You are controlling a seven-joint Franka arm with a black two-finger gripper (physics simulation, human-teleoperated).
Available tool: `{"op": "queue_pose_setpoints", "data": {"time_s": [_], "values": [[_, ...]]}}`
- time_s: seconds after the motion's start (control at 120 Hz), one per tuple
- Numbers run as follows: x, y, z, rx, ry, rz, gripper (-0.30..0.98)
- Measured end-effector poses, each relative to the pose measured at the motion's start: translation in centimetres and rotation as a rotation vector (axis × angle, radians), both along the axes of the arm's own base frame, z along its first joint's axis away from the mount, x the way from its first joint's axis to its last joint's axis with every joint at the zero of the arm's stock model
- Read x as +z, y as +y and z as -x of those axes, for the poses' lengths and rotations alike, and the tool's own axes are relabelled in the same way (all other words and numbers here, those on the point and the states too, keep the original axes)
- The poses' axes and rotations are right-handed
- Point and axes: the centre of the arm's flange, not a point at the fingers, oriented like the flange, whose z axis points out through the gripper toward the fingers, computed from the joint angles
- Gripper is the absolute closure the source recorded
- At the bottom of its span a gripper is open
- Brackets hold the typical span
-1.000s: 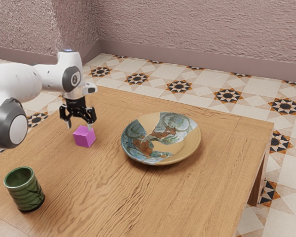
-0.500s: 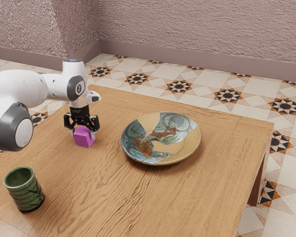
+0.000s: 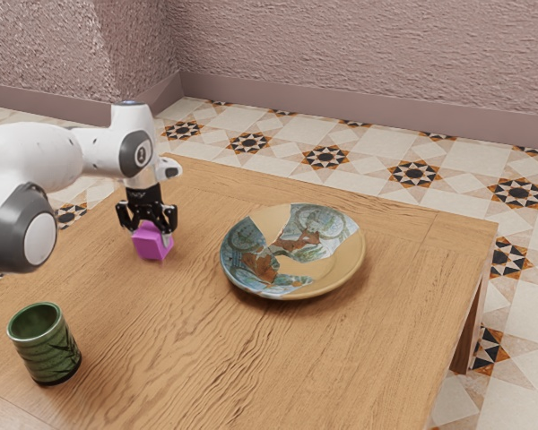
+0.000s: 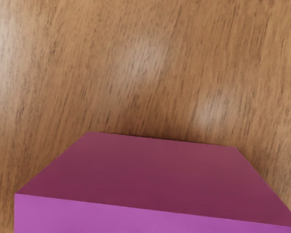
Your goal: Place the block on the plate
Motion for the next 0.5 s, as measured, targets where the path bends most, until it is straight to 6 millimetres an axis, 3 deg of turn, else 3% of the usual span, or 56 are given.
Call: {"op": "queue_pose_setpoints", "data": {"time_s": [0.258, 0.417, 0.5], "values": [[7.9, -0.2, 0.0, -0.01, -0.084, -0.019, 0.27], [10.1, -1.8, -1.1, -0.037, -0.108, -0.021, 0.27], [10.7, -3.9, -2.3, -0.069, -0.127, -0.013, 0.27]]}}
